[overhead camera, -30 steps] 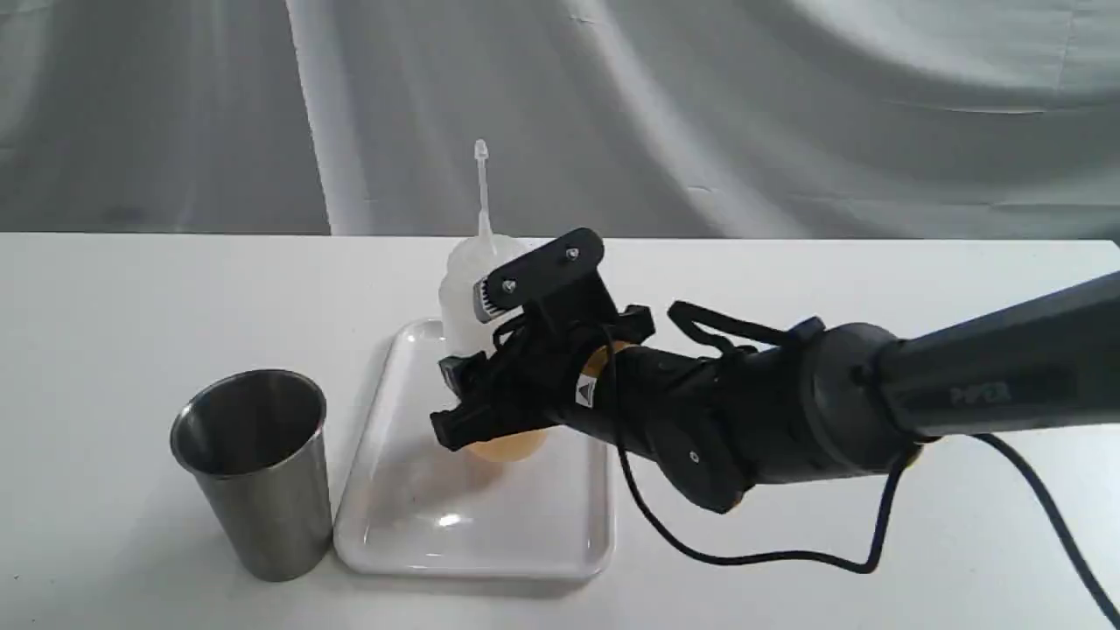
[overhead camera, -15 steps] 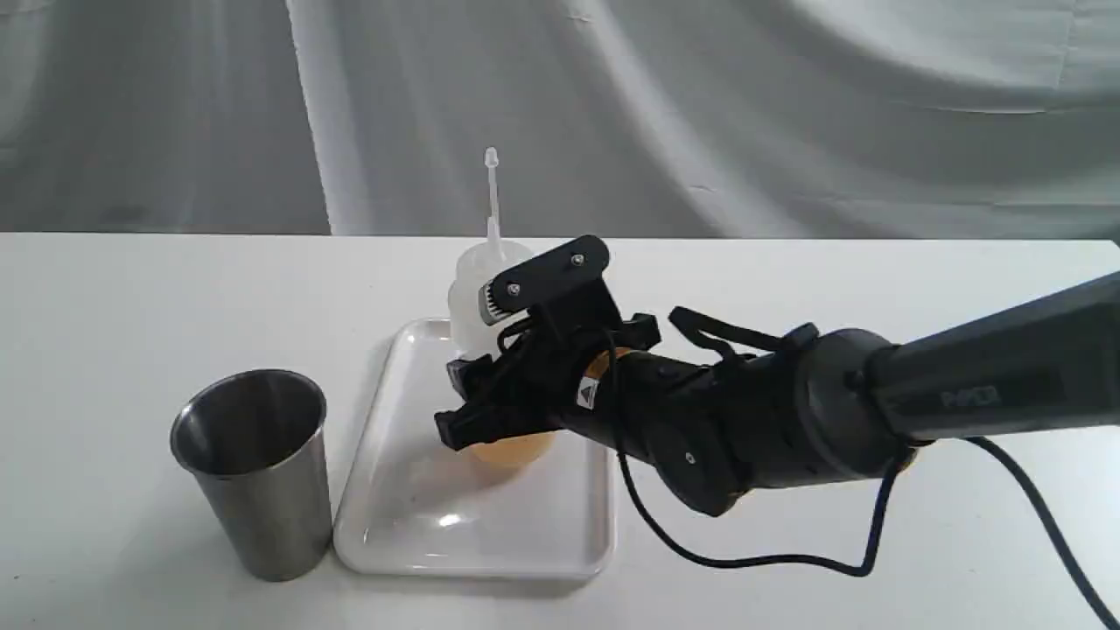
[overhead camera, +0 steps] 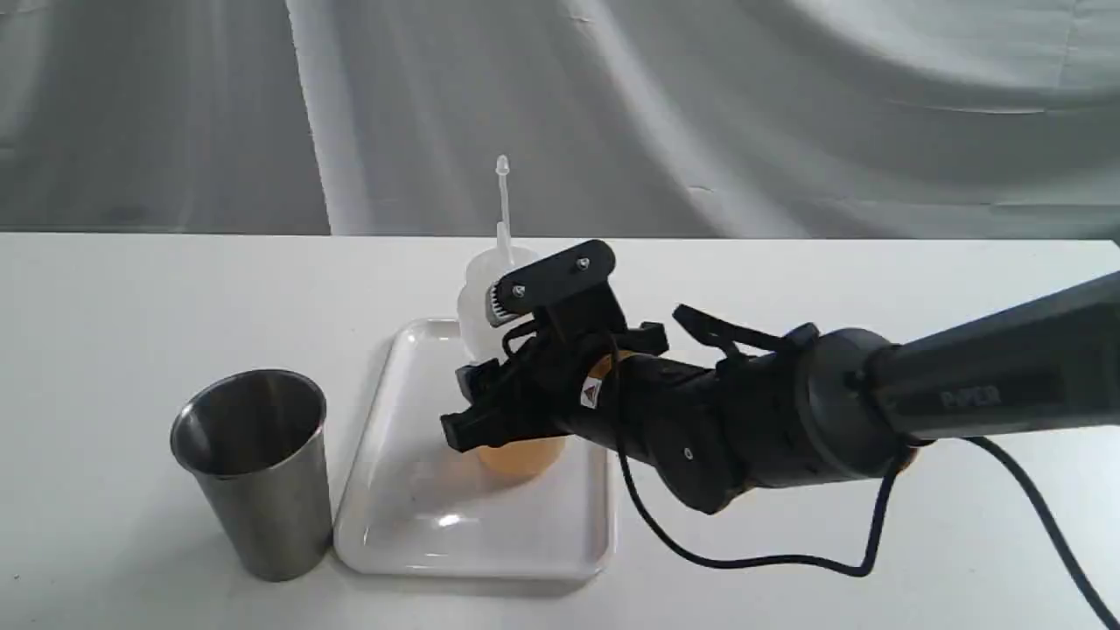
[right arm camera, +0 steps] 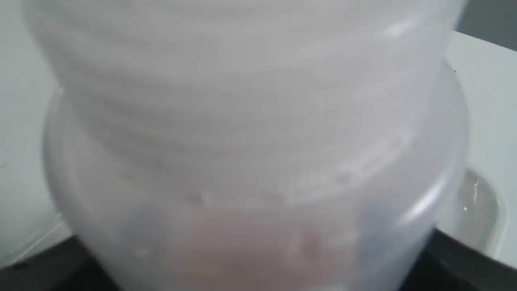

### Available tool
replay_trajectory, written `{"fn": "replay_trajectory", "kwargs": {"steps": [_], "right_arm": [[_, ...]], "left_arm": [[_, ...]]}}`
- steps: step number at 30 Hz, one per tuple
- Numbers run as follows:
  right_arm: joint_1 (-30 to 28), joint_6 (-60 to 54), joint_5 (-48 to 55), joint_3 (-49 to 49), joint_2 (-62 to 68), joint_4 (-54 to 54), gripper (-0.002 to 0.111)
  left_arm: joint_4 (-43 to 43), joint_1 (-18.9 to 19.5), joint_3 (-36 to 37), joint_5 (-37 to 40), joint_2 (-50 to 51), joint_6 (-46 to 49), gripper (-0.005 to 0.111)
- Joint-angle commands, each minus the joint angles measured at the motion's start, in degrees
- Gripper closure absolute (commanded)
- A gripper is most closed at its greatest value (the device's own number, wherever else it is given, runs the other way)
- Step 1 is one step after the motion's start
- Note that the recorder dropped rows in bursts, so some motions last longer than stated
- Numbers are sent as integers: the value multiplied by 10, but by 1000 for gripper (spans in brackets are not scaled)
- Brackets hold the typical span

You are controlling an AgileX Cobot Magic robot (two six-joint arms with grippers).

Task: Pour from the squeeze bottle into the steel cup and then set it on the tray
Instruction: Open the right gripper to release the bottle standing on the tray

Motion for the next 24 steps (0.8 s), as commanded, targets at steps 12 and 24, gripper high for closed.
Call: {"fn": "replay_trajectory", "kwargs": {"steps": [12, 24], "right_arm": [[0, -16, -6, -4, -7, 0, 49], [0, -52, 12, -4, -7, 19, 13]], "left_arm": [[0, -2, 3, -4, -3, -1, 98], [0, -2, 3, -4, -3, -1, 98]]}}
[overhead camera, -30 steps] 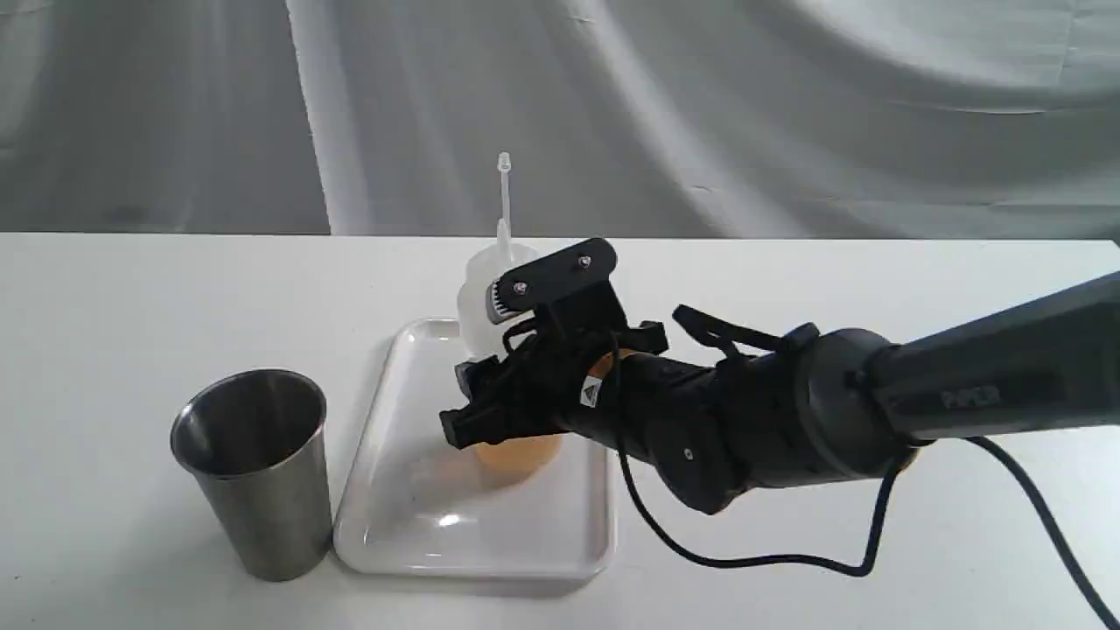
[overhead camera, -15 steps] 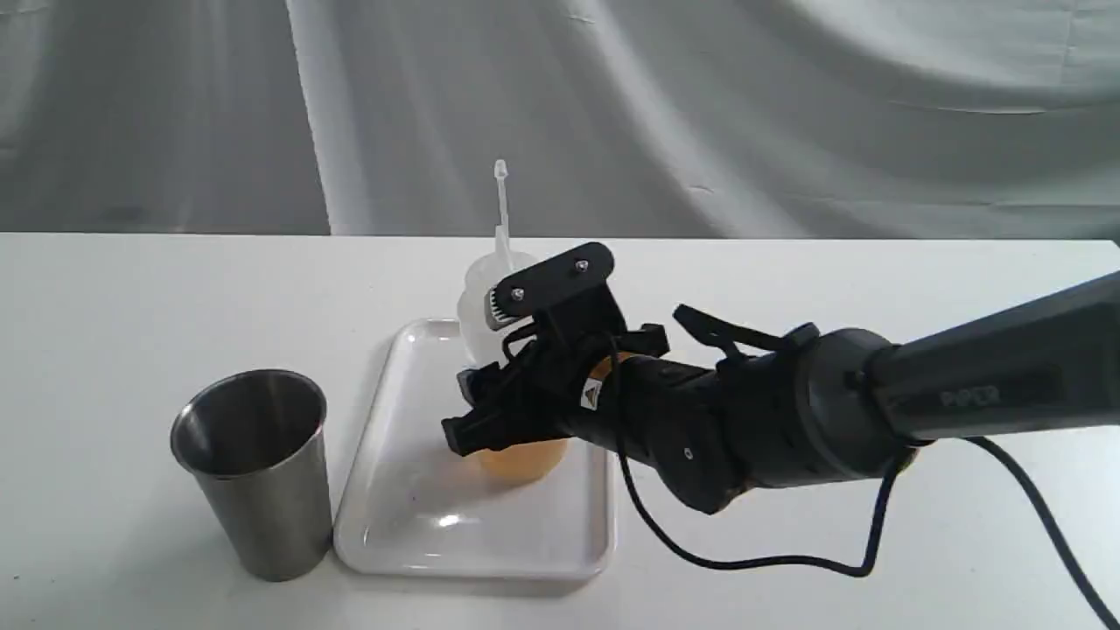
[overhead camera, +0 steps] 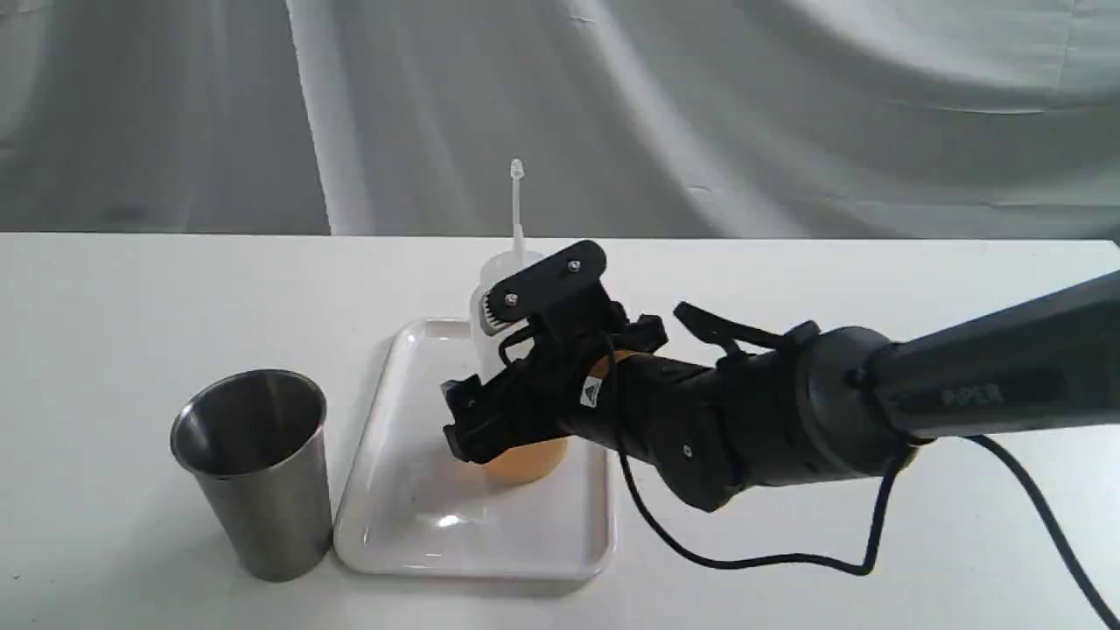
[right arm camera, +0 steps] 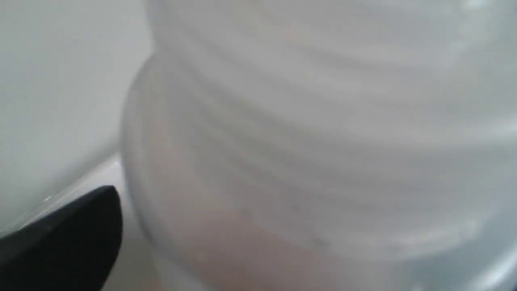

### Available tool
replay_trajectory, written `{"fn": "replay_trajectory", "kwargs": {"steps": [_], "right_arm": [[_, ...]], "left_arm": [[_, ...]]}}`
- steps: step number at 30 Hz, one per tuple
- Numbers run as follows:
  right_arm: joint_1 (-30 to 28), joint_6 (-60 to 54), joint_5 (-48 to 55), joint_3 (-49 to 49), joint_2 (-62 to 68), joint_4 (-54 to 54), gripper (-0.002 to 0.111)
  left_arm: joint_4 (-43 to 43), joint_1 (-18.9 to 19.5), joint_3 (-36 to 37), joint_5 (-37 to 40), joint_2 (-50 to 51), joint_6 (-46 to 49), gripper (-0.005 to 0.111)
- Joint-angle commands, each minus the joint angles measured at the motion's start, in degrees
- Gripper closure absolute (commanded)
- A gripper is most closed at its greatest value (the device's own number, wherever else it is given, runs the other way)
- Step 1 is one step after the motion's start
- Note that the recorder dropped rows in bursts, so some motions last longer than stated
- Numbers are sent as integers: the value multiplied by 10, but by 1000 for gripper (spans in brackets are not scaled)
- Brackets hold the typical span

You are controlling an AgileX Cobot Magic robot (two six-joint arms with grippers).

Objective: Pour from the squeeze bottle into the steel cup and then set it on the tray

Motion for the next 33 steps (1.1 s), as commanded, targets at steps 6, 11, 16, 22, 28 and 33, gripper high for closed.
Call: {"fn": "replay_trajectory", "kwargs": {"steps": [6, 11, 16, 22, 28, 33], "right_arm": [[0, -8, 1, -4, -34, 18, 10], [0, -8, 16, -4, -82, 17, 10], [0, -8, 35, 0, -140, 17, 10], [0, -8, 40, 35, -219, 14, 10], [0, 7, 38, 118, -314, -12, 17], [0, 35, 4, 216, -414, -12, 50]], "left_arm": [[0, -2, 3, -4, -3, -1, 98], [0, -2, 3, -4, -3, -1, 98], [0, -2, 3, -4, -3, -1, 98], [0, -2, 3, -4, -3, -1, 98], [0, -2, 3, -4, -3, -1, 98], [0, -2, 3, -4, -3, -1, 98]]}}
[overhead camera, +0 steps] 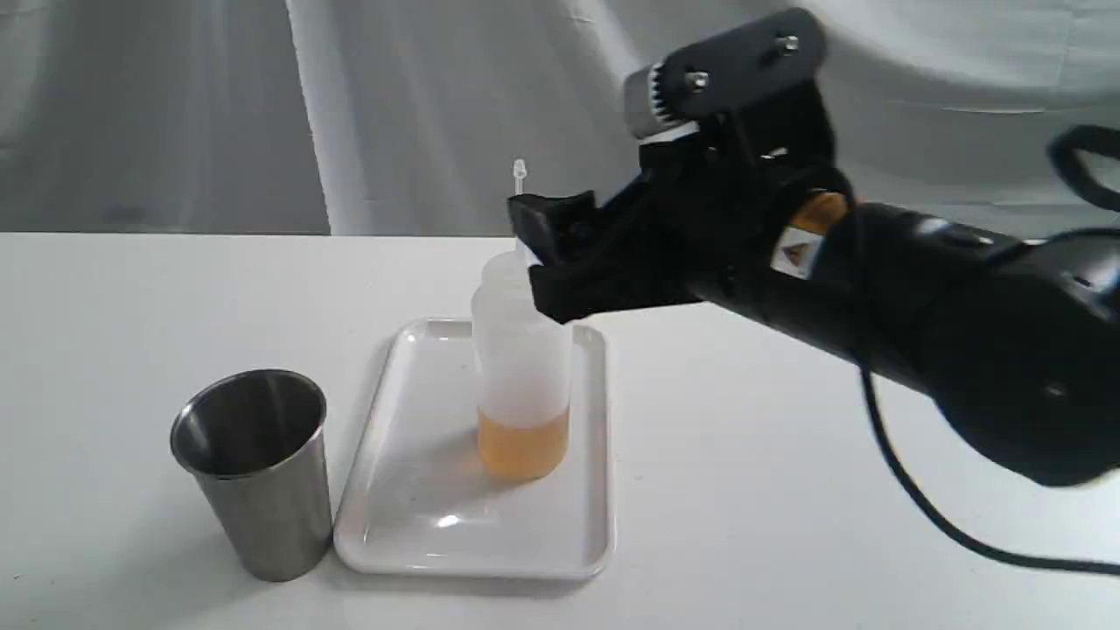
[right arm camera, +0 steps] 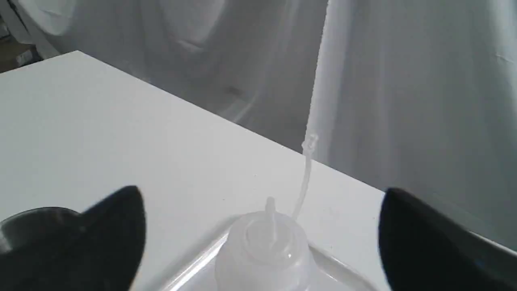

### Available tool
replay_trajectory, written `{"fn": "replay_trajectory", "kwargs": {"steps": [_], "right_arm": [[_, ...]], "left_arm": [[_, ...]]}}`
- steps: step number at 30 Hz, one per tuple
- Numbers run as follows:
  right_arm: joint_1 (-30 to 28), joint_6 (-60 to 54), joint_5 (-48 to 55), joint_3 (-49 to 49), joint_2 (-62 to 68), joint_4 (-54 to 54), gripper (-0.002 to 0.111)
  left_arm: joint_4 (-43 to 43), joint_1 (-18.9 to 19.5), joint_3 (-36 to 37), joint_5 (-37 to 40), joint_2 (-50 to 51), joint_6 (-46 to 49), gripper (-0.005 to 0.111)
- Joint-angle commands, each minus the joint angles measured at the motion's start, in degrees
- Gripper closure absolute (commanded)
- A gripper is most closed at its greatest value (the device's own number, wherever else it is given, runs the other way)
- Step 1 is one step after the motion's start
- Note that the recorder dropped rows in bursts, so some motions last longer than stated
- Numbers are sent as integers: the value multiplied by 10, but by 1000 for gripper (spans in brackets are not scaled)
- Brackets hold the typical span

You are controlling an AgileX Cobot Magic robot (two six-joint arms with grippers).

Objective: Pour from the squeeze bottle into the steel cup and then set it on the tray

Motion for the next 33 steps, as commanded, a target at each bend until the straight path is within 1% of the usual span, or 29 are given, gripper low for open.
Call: {"fn": "replay_trajectory", "kwargs": {"steps": [1, 4, 8, 9, 14, 19, 33], "right_arm": [[0, 23, -43, 71, -65, -7, 57], [0, 62, -92, 135, -114, -7, 80], [0, 95, -84, 184, -165, -7, 104], [0, 96, -73, 191, -174, -7, 108], [0, 98, -23, 204, -217, -7, 108], [0, 98, -49, 204, -221, -7, 108], [1, 95, -52, 204, -243, 5, 108]], "left_arm": [[0, -2, 3, -4, -3, -1, 98], [0, -2, 3, -4, -3, -1, 98], [0, -2, 3, -4, -3, -1, 98], [0, -2, 3, -4, -3, -1, 98], [0, -2, 3, -4, -3, -1, 98], [0, -2, 3, -4, -3, -1, 98], [0, -2, 3, -4, -3, -1, 98]]}}
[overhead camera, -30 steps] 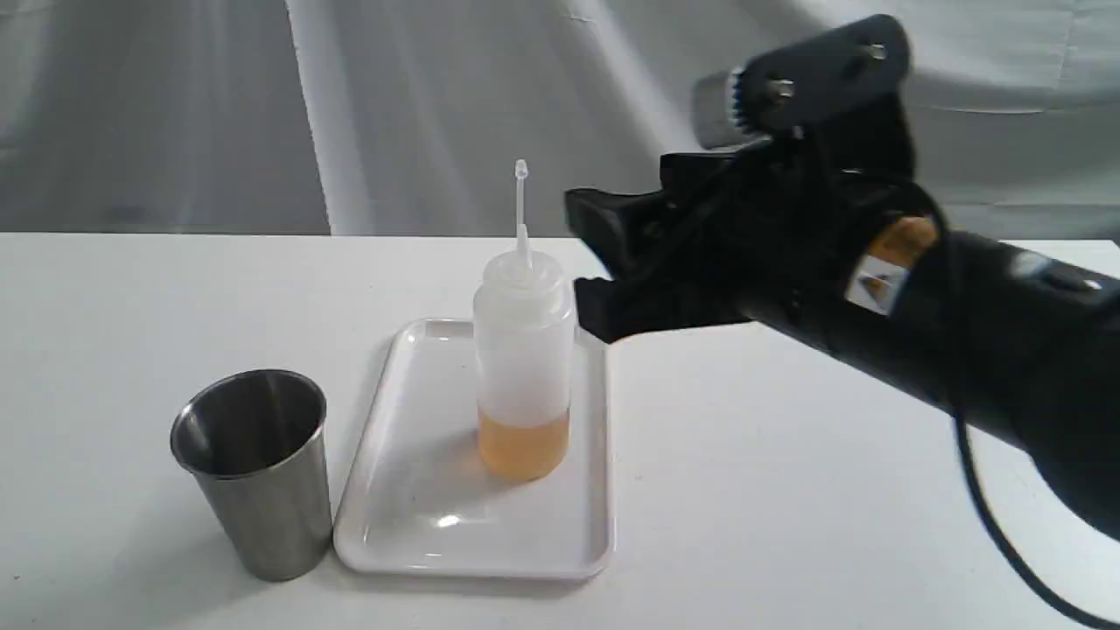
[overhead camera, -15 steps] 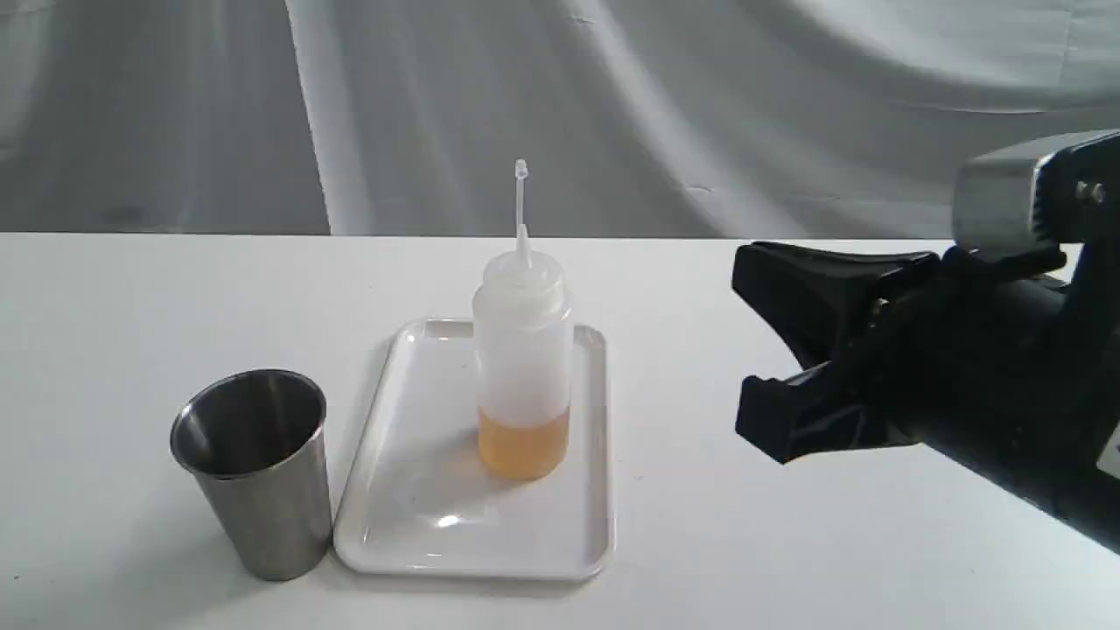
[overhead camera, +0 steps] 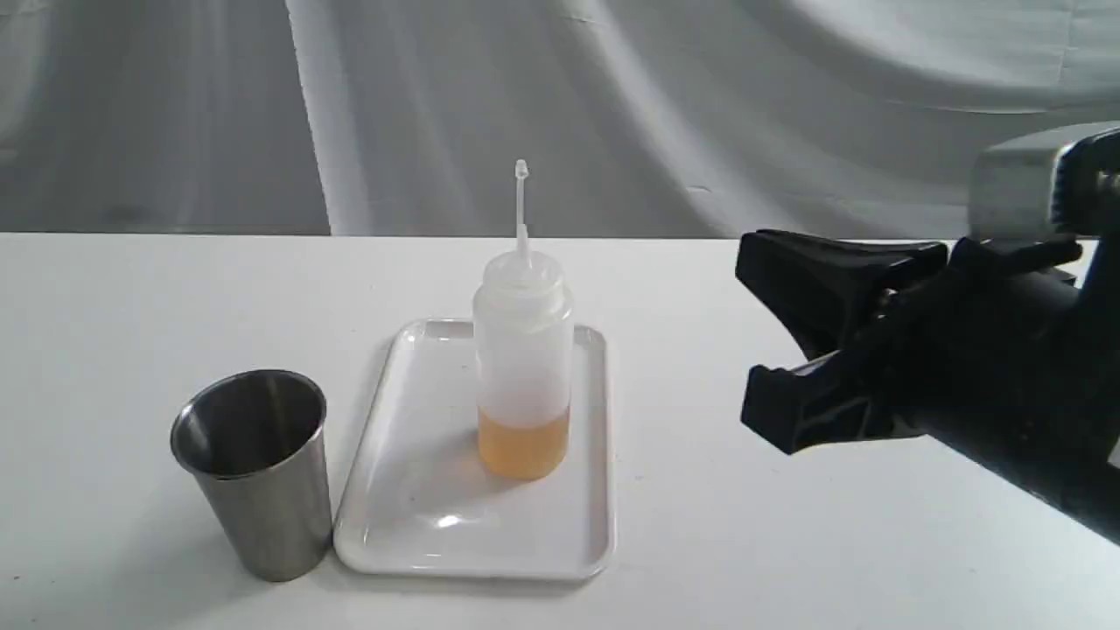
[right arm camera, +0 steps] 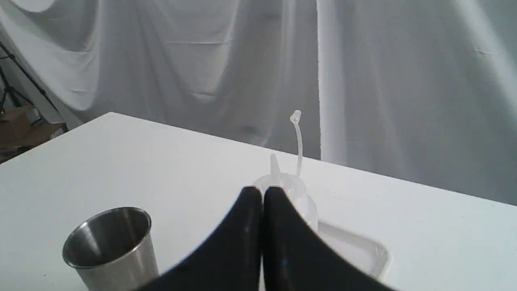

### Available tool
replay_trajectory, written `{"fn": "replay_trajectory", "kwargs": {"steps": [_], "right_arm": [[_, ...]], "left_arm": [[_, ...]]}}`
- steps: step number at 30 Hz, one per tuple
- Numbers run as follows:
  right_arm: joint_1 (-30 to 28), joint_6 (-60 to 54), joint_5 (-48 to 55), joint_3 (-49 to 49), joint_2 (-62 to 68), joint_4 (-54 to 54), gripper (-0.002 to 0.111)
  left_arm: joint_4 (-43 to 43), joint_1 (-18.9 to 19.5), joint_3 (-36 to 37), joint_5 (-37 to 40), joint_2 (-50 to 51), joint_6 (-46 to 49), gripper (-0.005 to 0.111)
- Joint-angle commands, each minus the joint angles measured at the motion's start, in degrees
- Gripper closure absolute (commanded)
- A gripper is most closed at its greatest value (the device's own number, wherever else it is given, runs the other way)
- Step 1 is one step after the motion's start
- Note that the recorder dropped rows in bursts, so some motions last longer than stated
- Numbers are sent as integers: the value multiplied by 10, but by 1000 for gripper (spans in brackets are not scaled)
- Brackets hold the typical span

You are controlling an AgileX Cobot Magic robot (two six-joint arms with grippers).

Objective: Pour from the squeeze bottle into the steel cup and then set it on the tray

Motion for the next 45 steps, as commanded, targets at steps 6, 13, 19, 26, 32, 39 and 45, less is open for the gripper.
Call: {"fn": "replay_trajectory", "kwargs": {"steps": [6, 13, 19, 26, 32, 39, 45], "right_arm": [[0, -65, -3, 3, -67, 1, 108], [-34, -104, 125, 4, -171, 11, 108], [-119, -103, 163, 18, -225, 68, 108], [-218, -96, 160, 110, -306, 83, 108], [-274, -89, 160, 180, -367, 102, 108], [-274, -85, 129, 247, -397, 102, 108], [-274, -65, 151, 286, -446, 33, 108]], "left_arm": [[0, -2, 3, -4, -3, -1, 98], [0, -2, 3, -4, -3, -1, 98], [0, -2, 3, -4, -3, -1, 98], [0, -2, 3, -4, -3, -1, 98], [0, -2, 3, -4, -3, -1, 98], [0, -2, 3, -4, -3, -1, 98], [0, -2, 3, -4, -3, -1, 98]]}}
